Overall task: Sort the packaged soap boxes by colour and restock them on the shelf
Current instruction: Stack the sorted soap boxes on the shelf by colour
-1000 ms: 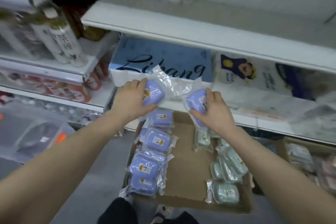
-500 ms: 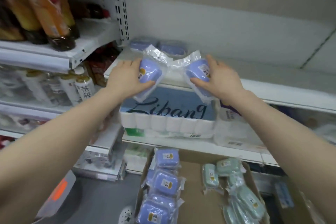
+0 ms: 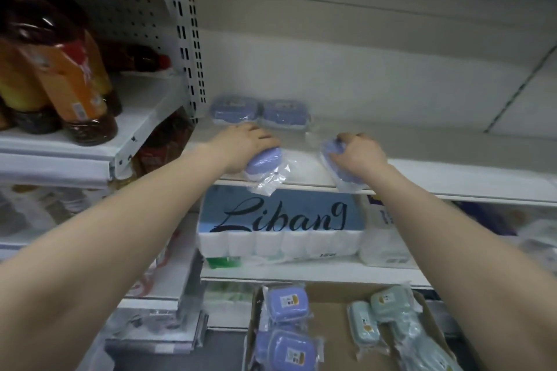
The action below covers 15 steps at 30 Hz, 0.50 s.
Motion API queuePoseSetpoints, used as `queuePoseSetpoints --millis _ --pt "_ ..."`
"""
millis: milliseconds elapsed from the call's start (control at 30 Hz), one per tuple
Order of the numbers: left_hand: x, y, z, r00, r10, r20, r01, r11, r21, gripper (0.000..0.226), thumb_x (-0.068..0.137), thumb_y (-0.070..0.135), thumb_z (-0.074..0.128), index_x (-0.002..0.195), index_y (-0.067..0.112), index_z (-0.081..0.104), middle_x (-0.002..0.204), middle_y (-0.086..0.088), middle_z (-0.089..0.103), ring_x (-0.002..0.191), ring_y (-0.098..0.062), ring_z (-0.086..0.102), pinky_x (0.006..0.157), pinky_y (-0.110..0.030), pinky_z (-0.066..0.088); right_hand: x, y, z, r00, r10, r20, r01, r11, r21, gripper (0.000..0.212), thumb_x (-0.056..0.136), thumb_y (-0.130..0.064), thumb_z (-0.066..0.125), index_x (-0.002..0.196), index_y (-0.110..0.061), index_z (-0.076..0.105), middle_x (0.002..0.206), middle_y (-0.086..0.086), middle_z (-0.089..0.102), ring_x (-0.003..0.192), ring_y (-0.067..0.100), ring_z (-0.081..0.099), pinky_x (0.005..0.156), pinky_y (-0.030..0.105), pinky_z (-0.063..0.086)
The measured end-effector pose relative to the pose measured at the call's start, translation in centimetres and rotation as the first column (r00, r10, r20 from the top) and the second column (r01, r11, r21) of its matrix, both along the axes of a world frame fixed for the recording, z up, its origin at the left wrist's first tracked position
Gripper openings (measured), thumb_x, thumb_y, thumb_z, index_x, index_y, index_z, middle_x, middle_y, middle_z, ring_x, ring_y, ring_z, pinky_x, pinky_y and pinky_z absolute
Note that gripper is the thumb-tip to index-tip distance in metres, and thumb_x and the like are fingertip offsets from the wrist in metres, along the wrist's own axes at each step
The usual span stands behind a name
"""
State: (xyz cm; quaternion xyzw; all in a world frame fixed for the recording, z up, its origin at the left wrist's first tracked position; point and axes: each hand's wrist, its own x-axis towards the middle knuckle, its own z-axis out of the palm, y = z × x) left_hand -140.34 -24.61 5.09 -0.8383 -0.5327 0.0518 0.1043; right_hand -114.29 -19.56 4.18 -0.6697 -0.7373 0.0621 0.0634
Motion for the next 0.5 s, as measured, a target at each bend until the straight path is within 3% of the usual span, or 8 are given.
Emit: queuePoseSetpoints --millis 100,200,233,300,367,400,467,500 --pt "-0.2 0.2 -0.4 0.999 -0.043 -0.029 0.043 0.999 -0.014 0.069 0.093 0.004 0.05 0.148 0.041 0.028 0.161 0.004 0.013 0.141 -0.026 0.028 0.106 -0.043 0.04 -0.8 0.1 0.6 0.994 -0.053 0.098 0.053 0.999 -0.001 0.057 0.097 -0.056 0.034 0.123 -0.011 0.058 0.118 0.018 0.061 0.107 0.034 0.059 0.076 0.034 0.04" --pt "-0.5 0.0 0.3 0.984 0.004 0.178 0.017 0.993 -0.114 0.059 0.091 -0.005 0.047 0.132 0.037 0.053 0.161 0.006 0.009 0.14 -0.026 0.032 0.106 -0.037 0.039 -1.2 -0.3 1.6 0.996 -0.028 0.082 0.032 0.998 -0.053 0.045 0.1 -0.042 0.033 0.104 -0.007 0.062 0.087 0.009 0.071 0.062 0.022 0.068 0.058 0.025 0.037" --pt "-0.5 -0.1 0.6 0.963 0.039 0.265 0.002 0.988 -0.152 0.052 0.091 -0.005 0.047 0.121 0.035 0.061 0.161 0.005 0.014 0.141 -0.024 0.032 0.106 -0.034 0.037 -1.1 -0.5 1.9 0.997 -0.017 0.076 0.022 0.998 -0.058 0.035 0.099 -0.033 0.037 0.104 -0.007 0.061 0.087 0.008 0.07 0.057 0.02 0.067 0.056 0.026 0.038" --pt "-0.7 -0.5 0.9 0.895 0.14 0.423 -0.066 0.98 -0.186 0.037 0.092 0.002 0.048 0.101 0.029 0.071 0.156 0.003 0.027 0.138 -0.021 0.035 0.105 -0.03 0.033 -0.6 -1.0 2.3 0.996 0.042 0.081 -0.04 0.999 -0.022 0.032 0.092 -0.016 0.045 0.121 -0.009 0.057 0.114 0.014 0.063 0.087 0.029 0.068 0.073 0.03 0.049" --pt "-0.7 -0.8 0.4 0.829 0.235 0.508 -0.188 0.972 -0.144 0.022 0.092 0.019 0.052 0.106 0.024 0.067 0.15 -0.002 0.036 0.133 -0.023 0.041 0.104 -0.032 0.034 0.0 -1.3 2.4 0.963 0.223 0.151 -0.224 0.974 -0.005 0.06 0.089 -0.006 0.05 0.146 -0.021 0.039 0.146 0.012 0.039 0.128 0.035 0.045 0.099 0.038 0.044" --pt "-0.6 -0.9 0.0 0.806 0.28 0.522 -0.253 0.959 -0.124 0.031 0.089 0.032 0.057 0.119 0.022 0.059 0.148 -0.006 0.037 0.131 -0.027 0.041 0.104 -0.036 0.037 0.2 -1.6 2.5 0.922 0.329 0.203 -0.329 0.944 -0.036 0.07 0.089 -0.002 0.049 0.152 -0.026 0.028 0.156 0.009 0.025 0.14 0.034 0.029 0.108 0.041 0.037" --pt "-0.6 -1.1 -0.9 0.773 0.427 0.469 -0.386 0.903 -0.187 0.082 0.078 0.059 0.065 0.142 0.02 0.034 0.149 -0.011 0.032 0.132 -0.033 0.038 0.106 -0.044 0.038 0.1 -1.7 2.7 0.827 0.458 0.325 -0.439 0.888 -0.134 0.08 0.09 0.001 0.047 0.155 -0.031 0.014 0.164 -0.001 0.003 0.15 0.031 0.005 0.118 0.044 0.023" --pt "-0.5 -1.2 -1.2 0.769 0.492 0.408 -0.444 0.87 -0.214 0.096 0.073 0.067 0.065 0.147 0.02 0.025 0.149 -0.013 0.033 0.132 -0.034 0.038 0.105 -0.046 0.039 0.0 -1.6 2.7 0.788 0.484 0.38 -0.454 0.874 -0.171 0.083 0.089 0.001 0.049 0.156 -0.032 0.011 0.164 -0.004 -0.003 0.151 0.03 -0.002 0.12 0.045 0.018"
